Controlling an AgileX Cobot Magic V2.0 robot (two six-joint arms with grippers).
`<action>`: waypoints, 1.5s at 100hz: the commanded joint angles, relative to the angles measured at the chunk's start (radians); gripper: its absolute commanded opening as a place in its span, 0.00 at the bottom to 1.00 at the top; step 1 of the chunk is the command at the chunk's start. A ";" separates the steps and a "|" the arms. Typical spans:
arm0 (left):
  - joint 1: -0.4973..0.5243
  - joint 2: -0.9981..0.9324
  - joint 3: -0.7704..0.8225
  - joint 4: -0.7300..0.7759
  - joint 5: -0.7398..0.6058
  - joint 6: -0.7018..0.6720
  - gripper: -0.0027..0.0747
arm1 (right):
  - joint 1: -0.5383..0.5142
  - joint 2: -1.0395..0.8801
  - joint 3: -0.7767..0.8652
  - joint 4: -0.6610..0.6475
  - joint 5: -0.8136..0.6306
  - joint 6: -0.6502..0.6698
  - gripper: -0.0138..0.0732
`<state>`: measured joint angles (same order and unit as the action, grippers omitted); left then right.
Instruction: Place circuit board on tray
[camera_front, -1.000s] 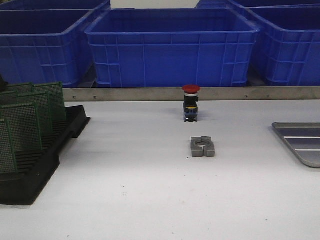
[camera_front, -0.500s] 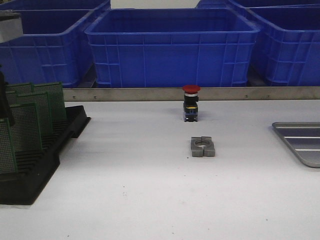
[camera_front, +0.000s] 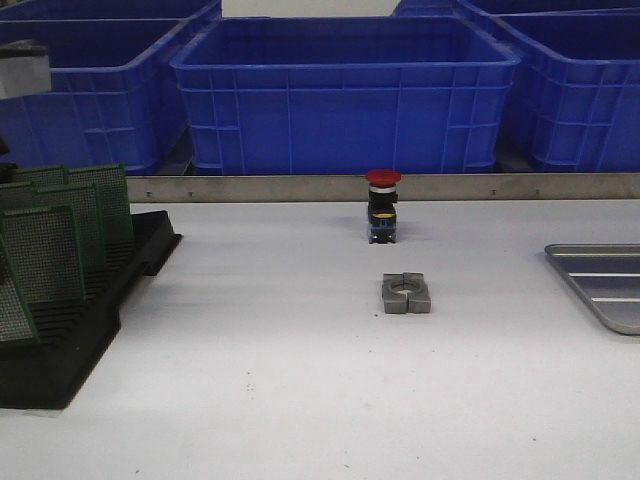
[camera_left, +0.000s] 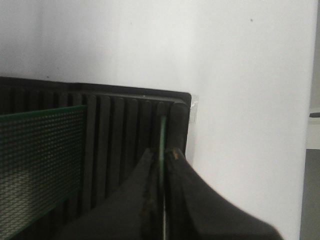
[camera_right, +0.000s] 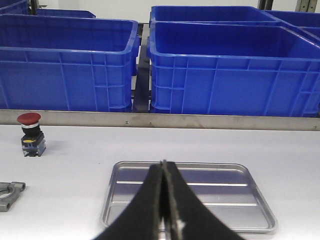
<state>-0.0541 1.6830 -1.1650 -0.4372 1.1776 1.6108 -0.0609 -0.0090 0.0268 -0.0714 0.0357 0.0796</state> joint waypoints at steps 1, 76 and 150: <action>0.000 -0.048 -0.072 -0.048 0.108 -0.015 0.01 | -0.003 -0.023 0.000 -0.010 -0.076 -0.003 0.09; -0.346 -0.053 -0.137 -0.536 0.095 -0.015 0.01 | -0.003 -0.023 0.000 -0.010 -0.076 -0.003 0.09; -0.418 -0.053 -0.137 -0.657 0.094 -0.015 0.01 | -0.002 0.283 -0.431 0.032 0.549 -0.003 0.09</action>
<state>-0.4627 1.6668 -1.2721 -1.0206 1.2060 1.6048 -0.0609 0.1651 -0.3033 -0.0633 0.5533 0.0816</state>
